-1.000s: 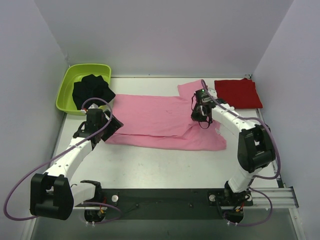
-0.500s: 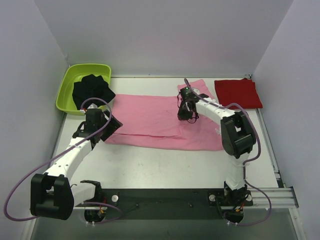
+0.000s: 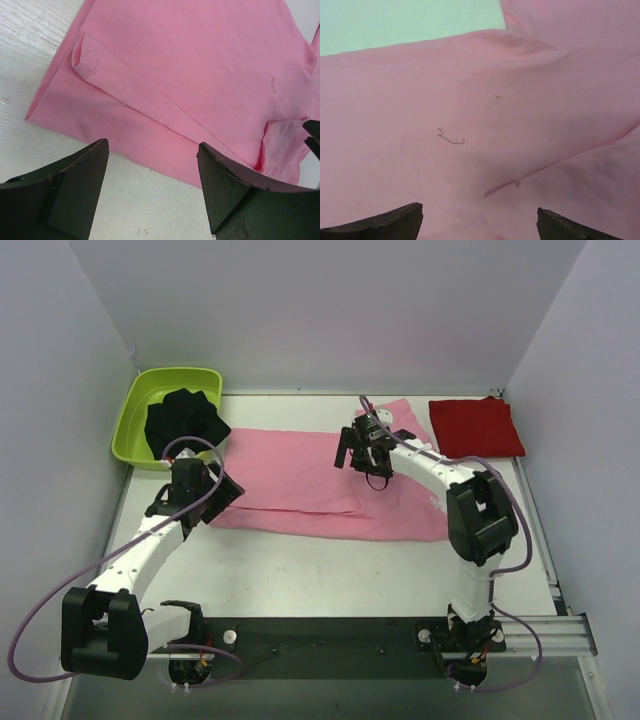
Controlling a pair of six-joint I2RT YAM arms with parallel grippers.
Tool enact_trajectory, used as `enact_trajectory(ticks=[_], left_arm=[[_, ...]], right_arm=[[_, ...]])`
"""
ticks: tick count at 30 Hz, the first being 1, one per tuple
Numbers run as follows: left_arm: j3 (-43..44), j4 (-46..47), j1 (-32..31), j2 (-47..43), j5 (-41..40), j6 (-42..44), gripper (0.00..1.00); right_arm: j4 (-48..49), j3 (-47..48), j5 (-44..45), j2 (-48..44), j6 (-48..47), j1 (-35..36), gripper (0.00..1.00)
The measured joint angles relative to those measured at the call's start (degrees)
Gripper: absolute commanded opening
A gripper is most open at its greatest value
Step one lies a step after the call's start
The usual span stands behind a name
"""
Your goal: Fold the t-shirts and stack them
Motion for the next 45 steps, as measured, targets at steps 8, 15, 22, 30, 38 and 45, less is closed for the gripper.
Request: enact_trajectory(ticks=[8, 15, 22, 30, 38, 45], left_arm=[[-2.1, 0.7, -2.0, 0.2, -0.1, 0.1, 0.81], [-2.2, 3.3, -5.0, 3.3, 0.9, -0.2, 0.80], [-2.0, 12.4, -8.7, 5.9, 4.3, -1.5, 0.79], [3.3, 22.0, -17.0, 16.0, 7.1, -3.5, 0.78], [5.8, 30.7, -20.7, 23.6, 11.2, -7.5, 0.75], [7.4, 32.3, -23.1, 24.4, 12.8, -8.5, 0.75]], right_arm=[[-0.9, -1.8, -0.5, -12.2, -0.1, 5.0, 1.00], [-1.4, -12.5, -2.7, -17.4, 1.8, 9.2, 1.00], [-0.9, -23.1, -3.1, -20.8, 2.4, 9.9, 1.00], [3.1, -26.3, -4.8, -22.8, 3.4, 10.4, 0.99], [11.4, -34.9, -9.0, -26.0, 4.8, 10.7, 0.99], [23.1, -46.3, -15.1, -34.7, 6.6, 10.6, 1.00]])
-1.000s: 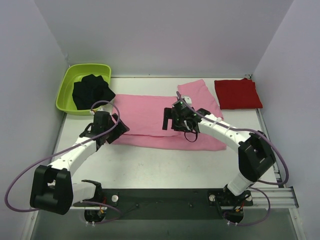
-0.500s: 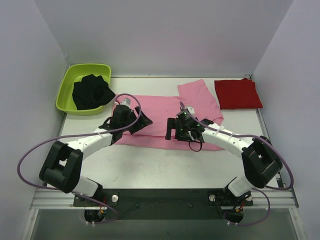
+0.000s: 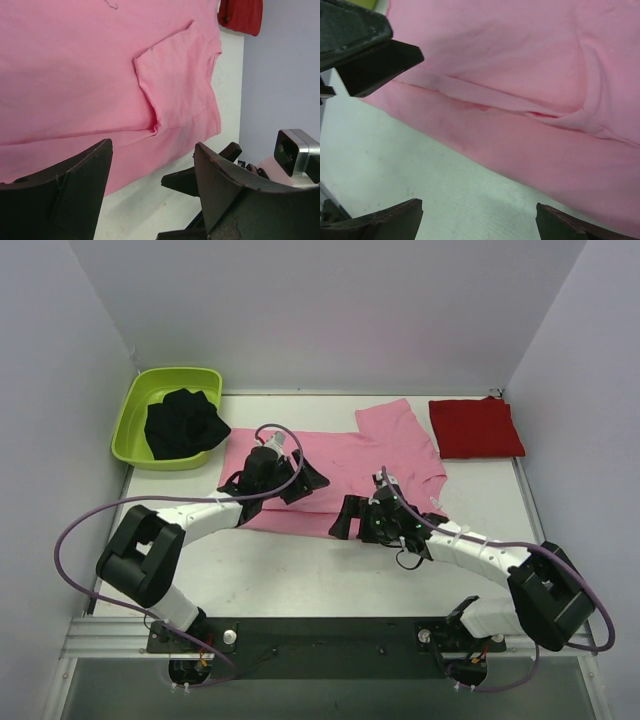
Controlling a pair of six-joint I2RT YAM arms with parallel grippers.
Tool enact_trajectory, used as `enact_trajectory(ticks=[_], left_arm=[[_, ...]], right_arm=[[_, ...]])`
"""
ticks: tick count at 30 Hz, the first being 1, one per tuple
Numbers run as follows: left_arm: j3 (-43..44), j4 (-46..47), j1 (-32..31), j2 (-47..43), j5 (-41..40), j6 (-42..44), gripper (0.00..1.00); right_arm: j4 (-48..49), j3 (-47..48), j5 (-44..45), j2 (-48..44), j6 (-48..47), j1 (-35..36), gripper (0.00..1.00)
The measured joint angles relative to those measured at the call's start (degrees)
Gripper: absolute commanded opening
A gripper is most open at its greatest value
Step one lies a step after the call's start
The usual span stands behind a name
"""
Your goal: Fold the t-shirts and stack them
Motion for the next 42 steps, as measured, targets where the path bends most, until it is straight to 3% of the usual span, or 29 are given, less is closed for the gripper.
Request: enact_trajectory(ticks=[6, 11, 15, 21, 38, 42], left_arm=[[0.7, 0.7, -0.8, -0.8, 0.9, 0.4, 0.76], [0.7, 2.3, -1.9, -0.8, 1.6, 0.6, 0.75], [0.7, 4.1, -3.3, -0.8, 2.4, 0.6, 0.75], [0.9, 6.1, -5.1, -0.4, 3.3, 0.6, 0.75], [1.2, 8.1, -9.0, 3.1, 4.3, 0.6, 0.75], [1.2, 7.2, -10.2, 3.2, 2.5, 0.6, 0.81]], right_arm=[[10.7, -7.8, -4.2, -6.4, 2.0, -1.8, 1.00], [19.9, -15.0, -6.9, -9.5, 4.3, -8.6, 1.00], [25.7, -19.5, -8.6, -8.7, 5.8, -13.9, 1.00], [33.7, -20.1, -11.3, -4.1, 7.8, -15.4, 0.99], [38.9, -21.0, -13.4, 0.4, 8.7, -16.2, 0.98], [41.3, -21.8, -13.6, 2.9, 9.4, -16.9, 0.98]])
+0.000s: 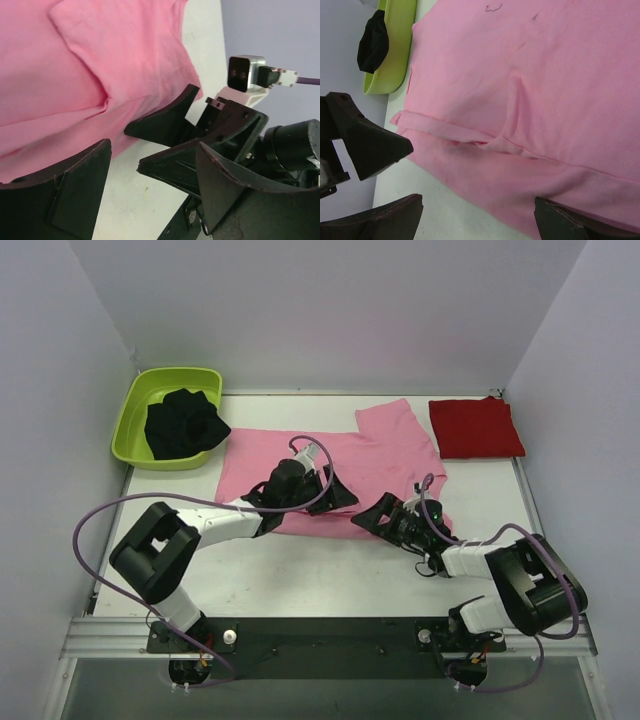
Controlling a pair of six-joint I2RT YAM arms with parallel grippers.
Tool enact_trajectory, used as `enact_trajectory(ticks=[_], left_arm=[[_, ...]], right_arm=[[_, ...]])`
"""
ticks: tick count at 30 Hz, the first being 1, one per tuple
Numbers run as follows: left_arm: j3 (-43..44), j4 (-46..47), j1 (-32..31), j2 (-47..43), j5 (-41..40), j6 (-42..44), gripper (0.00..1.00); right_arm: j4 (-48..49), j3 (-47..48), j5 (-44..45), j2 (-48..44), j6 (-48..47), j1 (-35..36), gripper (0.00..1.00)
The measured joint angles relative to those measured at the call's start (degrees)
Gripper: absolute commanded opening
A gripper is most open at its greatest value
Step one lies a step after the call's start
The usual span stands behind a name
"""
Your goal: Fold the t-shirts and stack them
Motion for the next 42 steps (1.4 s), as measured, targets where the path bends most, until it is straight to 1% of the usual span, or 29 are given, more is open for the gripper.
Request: enact_trajectory(ticks=[7, 11, 15, 21, 28, 42], left_arm=[[-1.3, -8.3, -1.4, -0.8, -8.6, -0.5, 0.84], [-4.4, -9.7, -1.1, -2.6, -11.9, -1.8, 0.84], [-5.3, -9.7, -0.8, -2.6, -13.3, -3.0, 0.84], [-5.3, -8.2, -0.4, -1.4, -13.9, -3.8, 0.84], [-5.3, -6.9, 0.5, 2.5, -13.8, -4.4, 0.84], [-5.2, -1.4, 2.9, 5.2, -12.1, -4.7, 0.84]], right_arm=[[4.3, -0.4, 0.0, 2.3, 1.2, -0.1, 0.98], [4.9, -0.4, 0.0, 2.6, 1.4, -0.1, 0.98], [4.9, -0.4, 0.0, 2.6, 1.5, -0.1, 0.98], [5.0, -0.5, 0.0, 2.6, 1.5, -0.1, 0.98], [5.0, -0.6, 0.0, 2.4, 1.4, -0.1, 0.98], [5.3, -0.9, -0.2, 2.4, 1.5, -0.4, 0.98]])
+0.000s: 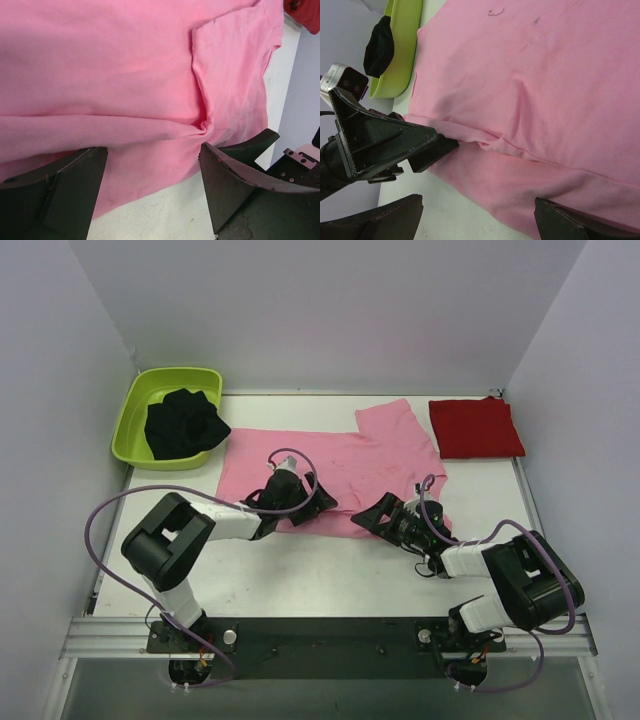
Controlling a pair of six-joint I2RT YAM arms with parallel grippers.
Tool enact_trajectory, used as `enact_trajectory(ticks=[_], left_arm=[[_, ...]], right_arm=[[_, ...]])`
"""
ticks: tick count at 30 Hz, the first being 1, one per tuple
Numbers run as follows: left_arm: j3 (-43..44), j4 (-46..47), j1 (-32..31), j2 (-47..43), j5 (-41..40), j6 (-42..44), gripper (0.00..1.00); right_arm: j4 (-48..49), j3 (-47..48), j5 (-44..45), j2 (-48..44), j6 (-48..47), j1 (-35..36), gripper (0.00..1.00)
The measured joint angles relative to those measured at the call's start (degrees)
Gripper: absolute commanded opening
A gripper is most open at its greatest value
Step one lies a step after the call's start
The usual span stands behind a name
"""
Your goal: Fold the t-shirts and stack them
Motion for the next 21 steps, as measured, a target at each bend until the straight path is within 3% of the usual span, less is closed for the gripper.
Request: enact_trajectory(ticks=[21], left_arm=[[4.7, -1.7, 4.9, 2.8, 2.2, 0.9, 0.84]], right_arm=[[2.3, 0.0, -1.3, 1.8, 0.5, 0.0, 0.97]])
